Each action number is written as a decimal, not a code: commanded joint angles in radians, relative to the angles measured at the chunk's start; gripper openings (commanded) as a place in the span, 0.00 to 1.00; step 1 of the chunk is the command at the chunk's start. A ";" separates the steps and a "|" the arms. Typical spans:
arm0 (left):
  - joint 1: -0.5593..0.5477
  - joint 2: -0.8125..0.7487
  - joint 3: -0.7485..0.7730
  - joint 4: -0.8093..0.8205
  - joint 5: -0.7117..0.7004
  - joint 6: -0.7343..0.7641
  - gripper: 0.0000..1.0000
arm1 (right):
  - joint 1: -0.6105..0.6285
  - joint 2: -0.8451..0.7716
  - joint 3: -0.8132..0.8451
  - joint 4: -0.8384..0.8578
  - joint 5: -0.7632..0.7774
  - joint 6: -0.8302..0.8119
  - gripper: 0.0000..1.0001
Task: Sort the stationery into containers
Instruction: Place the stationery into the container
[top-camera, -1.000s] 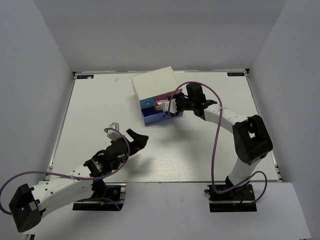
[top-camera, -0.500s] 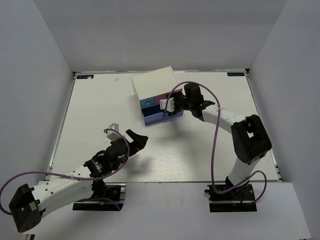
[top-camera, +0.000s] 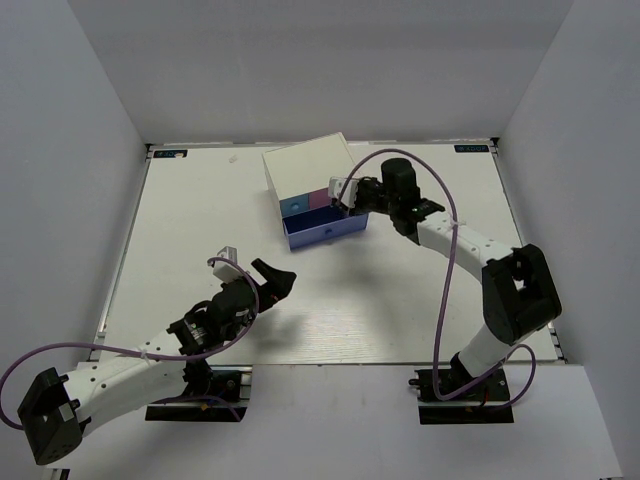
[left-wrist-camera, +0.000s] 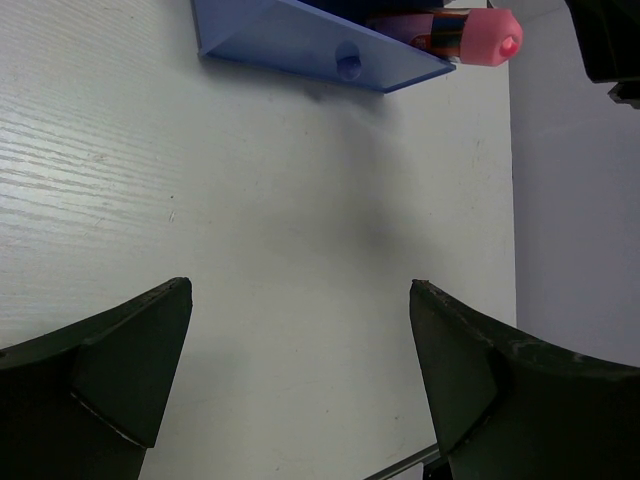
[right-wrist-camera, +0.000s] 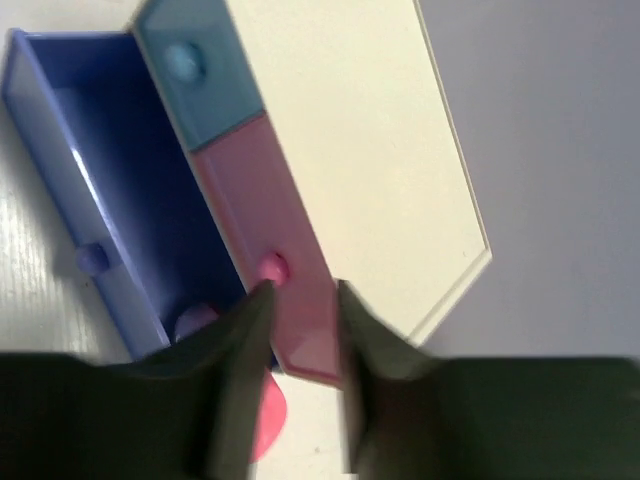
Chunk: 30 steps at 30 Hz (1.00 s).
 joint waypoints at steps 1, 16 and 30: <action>-0.003 -0.022 -0.005 -0.010 -0.012 -0.006 1.00 | -0.031 -0.045 0.064 0.028 0.078 0.150 0.30; -0.003 -0.041 -0.034 0.003 -0.012 -0.016 1.00 | -0.172 -0.081 0.041 -0.332 0.069 0.158 0.11; -0.003 -0.059 -0.034 -0.025 -0.012 -0.025 1.00 | -0.161 0.112 0.182 -0.440 0.052 0.177 0.11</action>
